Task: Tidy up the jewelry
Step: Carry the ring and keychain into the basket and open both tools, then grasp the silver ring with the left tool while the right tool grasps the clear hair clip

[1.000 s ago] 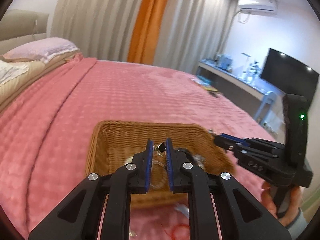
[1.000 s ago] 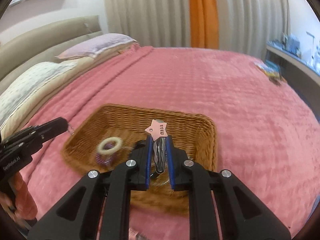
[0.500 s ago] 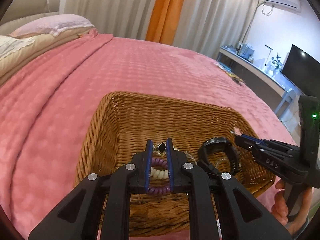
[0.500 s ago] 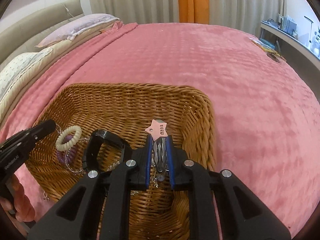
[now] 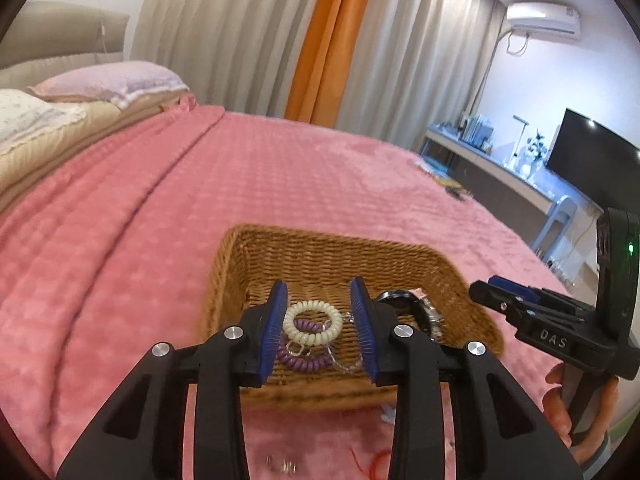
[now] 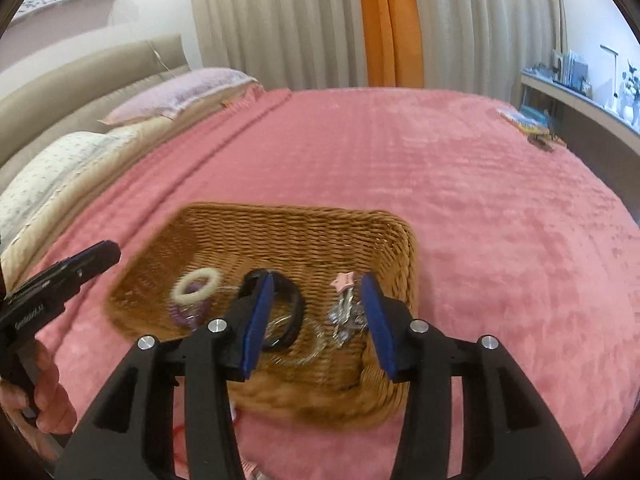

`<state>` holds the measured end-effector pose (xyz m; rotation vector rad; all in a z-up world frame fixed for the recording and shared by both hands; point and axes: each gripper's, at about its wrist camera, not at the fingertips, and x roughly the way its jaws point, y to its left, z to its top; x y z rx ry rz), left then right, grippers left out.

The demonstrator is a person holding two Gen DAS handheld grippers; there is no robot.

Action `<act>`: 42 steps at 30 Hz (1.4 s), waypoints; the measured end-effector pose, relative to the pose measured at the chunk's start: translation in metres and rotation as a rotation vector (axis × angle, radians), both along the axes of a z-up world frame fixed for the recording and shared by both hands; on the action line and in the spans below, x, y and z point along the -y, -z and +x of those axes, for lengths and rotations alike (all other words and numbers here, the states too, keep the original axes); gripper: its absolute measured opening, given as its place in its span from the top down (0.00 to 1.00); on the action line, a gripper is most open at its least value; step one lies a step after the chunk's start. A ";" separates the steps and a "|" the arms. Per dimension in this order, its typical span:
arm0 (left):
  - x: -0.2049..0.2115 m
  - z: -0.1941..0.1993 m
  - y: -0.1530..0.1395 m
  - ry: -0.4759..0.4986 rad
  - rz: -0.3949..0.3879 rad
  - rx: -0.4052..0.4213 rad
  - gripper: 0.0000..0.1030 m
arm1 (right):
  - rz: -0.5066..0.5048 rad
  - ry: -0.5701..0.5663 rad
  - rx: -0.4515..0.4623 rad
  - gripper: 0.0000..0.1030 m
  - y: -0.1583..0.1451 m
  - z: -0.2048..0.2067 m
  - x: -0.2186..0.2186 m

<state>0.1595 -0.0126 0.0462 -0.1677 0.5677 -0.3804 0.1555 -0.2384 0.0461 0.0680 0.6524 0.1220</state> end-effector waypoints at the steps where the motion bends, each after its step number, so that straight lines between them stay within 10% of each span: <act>1: -0.003 -0.006 -0.003 0.000 -0.008 0.005 0.66 | 0.000 -0.007 0.006 0.59 -0.003 -0.008 -0.002; 11: -0.040 -0.058 0.022 -0.034 0.008 -0.057 0.64 | -0.068 -0.090 -0.055 0.59 0.027 -0.079 -0.029; 28: -0.050 -0.042 0.097 0.015 -0.023 -0.272 0.64 | -0.127 -0.159 -0.207 0.59 0.093 -0.082 -0.042; 42: -0.001 -0.039 0.103 0.071 0.250 -0.256 0.67 | -0.166 -0.175 -0.207 0.59 0.097 -0.076 -0.052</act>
